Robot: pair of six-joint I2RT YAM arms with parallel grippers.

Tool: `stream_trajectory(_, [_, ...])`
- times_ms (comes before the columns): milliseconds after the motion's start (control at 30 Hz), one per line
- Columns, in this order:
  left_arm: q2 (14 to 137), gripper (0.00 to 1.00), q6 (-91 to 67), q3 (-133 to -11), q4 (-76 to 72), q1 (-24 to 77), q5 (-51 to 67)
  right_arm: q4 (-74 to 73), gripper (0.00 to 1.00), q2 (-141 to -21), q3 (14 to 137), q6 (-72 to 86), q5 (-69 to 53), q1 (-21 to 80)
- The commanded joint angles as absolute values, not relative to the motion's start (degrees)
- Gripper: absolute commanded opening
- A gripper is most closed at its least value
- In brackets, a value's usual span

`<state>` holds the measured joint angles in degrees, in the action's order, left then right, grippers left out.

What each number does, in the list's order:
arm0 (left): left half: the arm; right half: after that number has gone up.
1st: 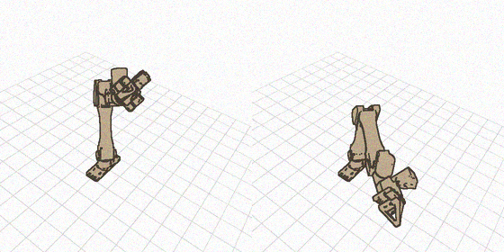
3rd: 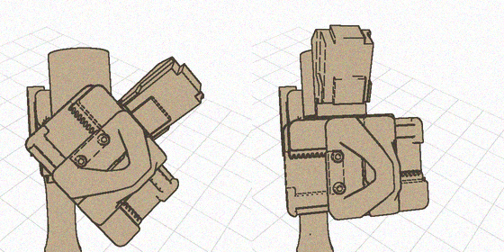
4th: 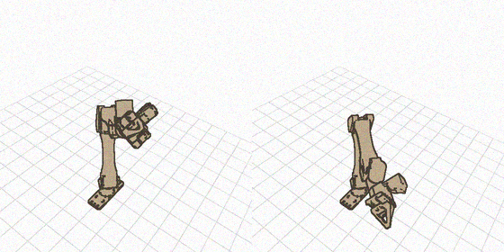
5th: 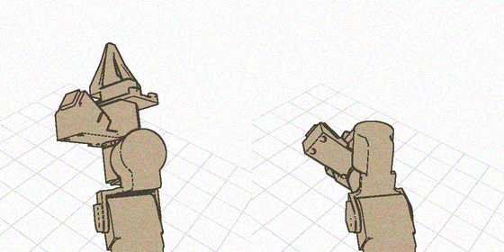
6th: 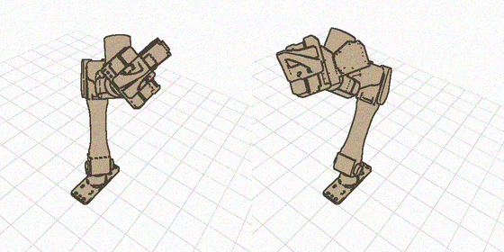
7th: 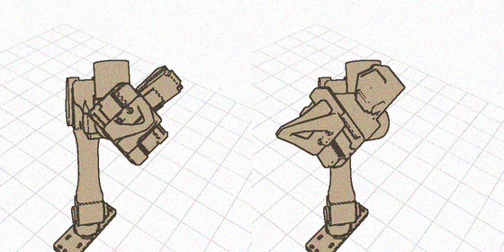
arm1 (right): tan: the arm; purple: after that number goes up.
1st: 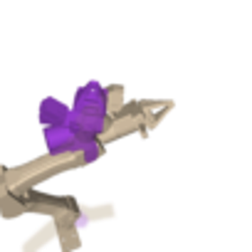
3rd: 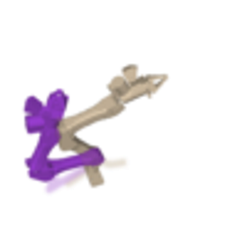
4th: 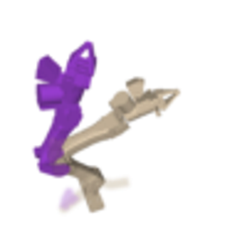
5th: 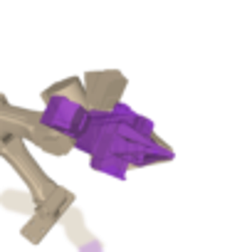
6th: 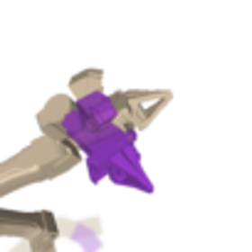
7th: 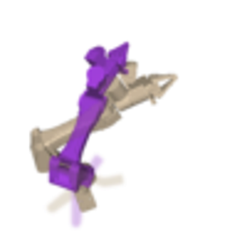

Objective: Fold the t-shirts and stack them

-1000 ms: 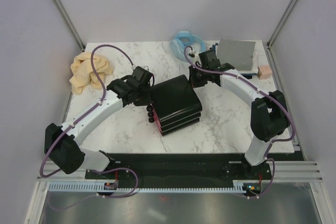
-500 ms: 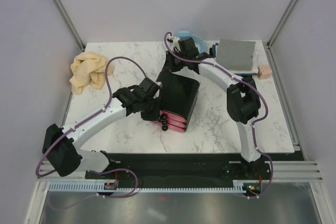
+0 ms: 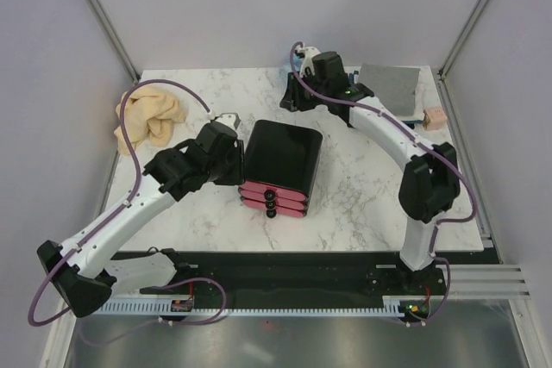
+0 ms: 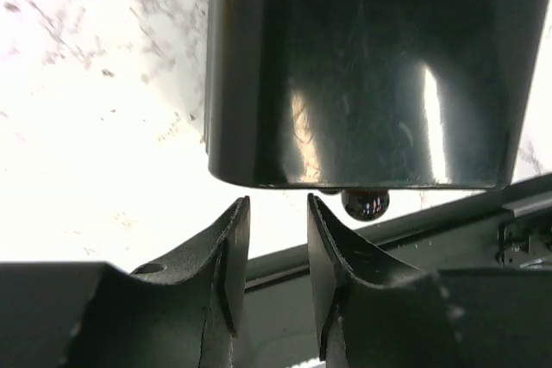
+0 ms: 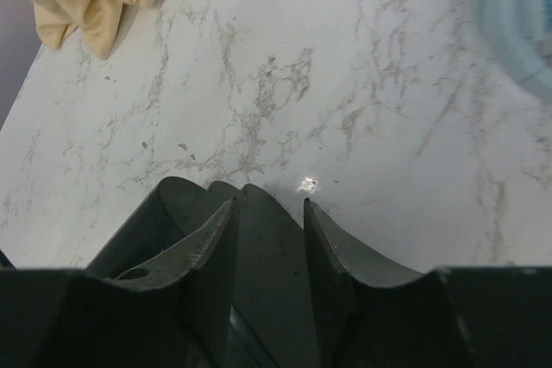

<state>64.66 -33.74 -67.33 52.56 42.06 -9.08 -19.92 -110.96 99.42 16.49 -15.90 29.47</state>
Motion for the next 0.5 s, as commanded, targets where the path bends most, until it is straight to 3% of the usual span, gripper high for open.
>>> stream_trajectory(0, [65.29,0.40,-29.10,-71.89,52.65,41.22,-16.52,-22.93,0.44,-99.34,94.14,14.15,-8.10,27.51])
stream_trajectory(233, [72.41,0.40,-26.72,-72.16,40.90,30.16,-7.21,-25.66,0.43,-88.52,77.90,16.87,-7.74,27.42])
stream_trajectory(467, [87.79,0.40,-21.98,-84.26,40.16,22.51,-3.62,-27.15,0.43,-81.57,68.65,18.63,-2.82,27.42])
